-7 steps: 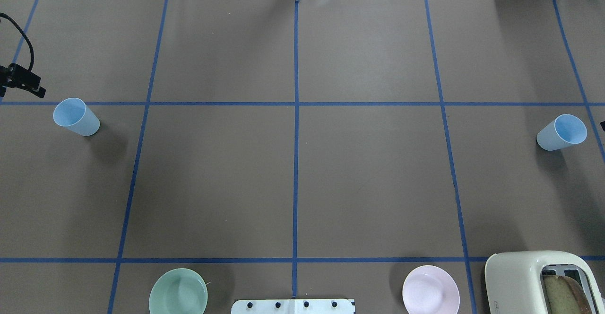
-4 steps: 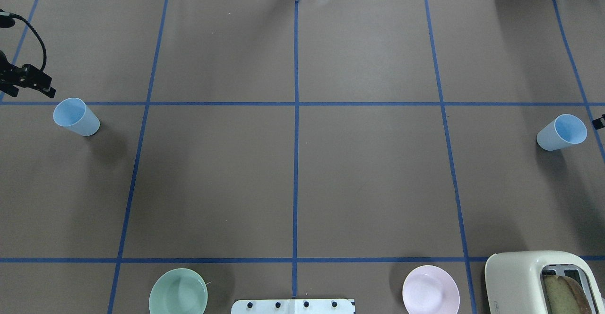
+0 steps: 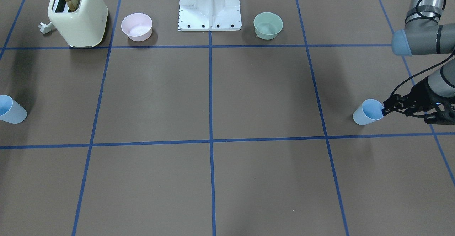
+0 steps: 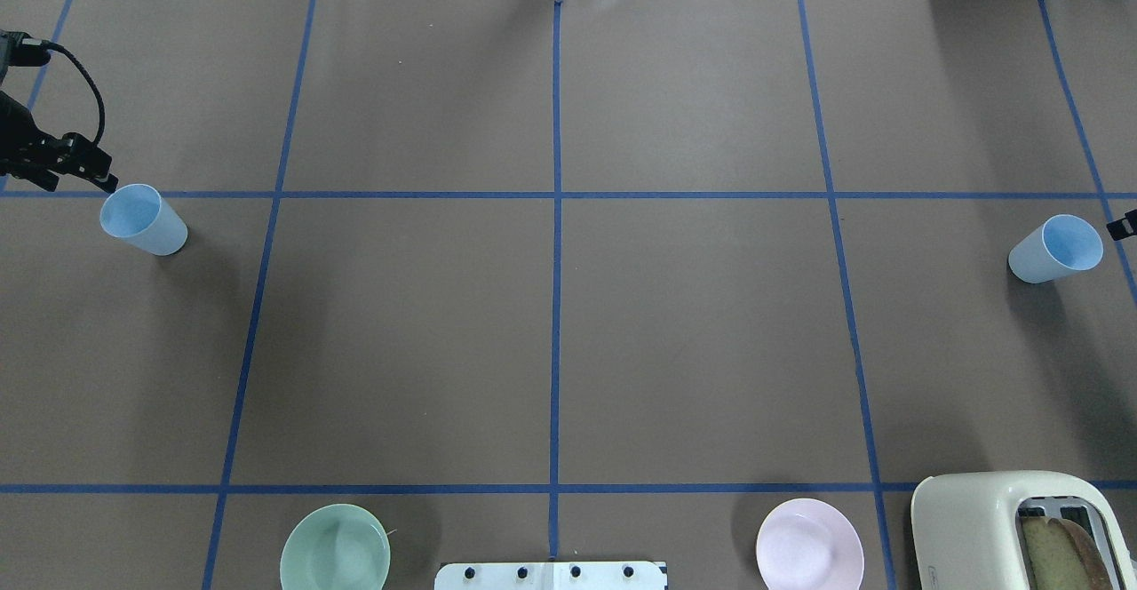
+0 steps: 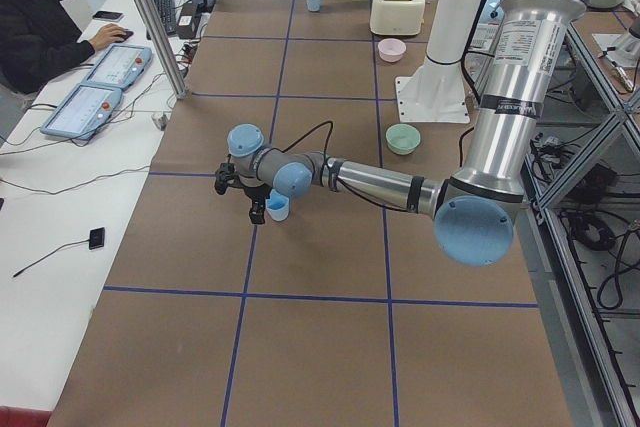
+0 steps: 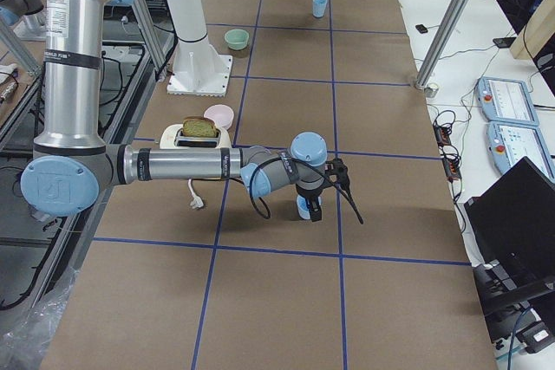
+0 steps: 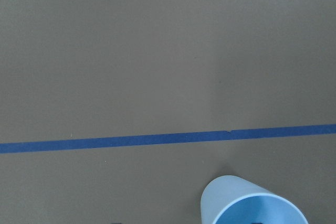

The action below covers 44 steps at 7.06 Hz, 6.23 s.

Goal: Stack blue cups with both arms
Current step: 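Lower the left gripper onto the light-blue cup nearest it and grasp it, then carry the held cup with the left gripper toward the table centre, then release the cup at centre with the left gripper while the right grasps the other cup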

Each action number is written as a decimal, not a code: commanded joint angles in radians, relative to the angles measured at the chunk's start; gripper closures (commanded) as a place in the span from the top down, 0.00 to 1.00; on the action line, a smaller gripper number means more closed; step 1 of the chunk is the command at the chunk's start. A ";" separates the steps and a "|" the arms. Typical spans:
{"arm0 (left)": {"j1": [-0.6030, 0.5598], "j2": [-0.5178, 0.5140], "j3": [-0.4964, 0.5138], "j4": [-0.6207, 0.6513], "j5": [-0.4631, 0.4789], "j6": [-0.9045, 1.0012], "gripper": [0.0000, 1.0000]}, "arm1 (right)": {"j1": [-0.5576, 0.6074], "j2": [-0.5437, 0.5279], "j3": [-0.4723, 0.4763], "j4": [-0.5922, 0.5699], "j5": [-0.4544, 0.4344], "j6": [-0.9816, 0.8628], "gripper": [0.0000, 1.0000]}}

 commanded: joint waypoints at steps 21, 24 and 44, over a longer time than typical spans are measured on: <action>0.500 -0.459 -0.255 0.264 0.244 -0.946 0.00 | -0.077 0.088 -0.135 0.005 -0.002 -0.037 0.90; 0.554 -0.484 -0.240 0.264 0.290 -0.971 0.00 | -0.095 0.089 -0.147 0.006 -0.008 -0.045 0.73; 0.602 -0.528 -0.201 0.265 0.382 -0.964 0.85 | -0.188 0.425 0.115 -0.321 0.038 0.294 0.00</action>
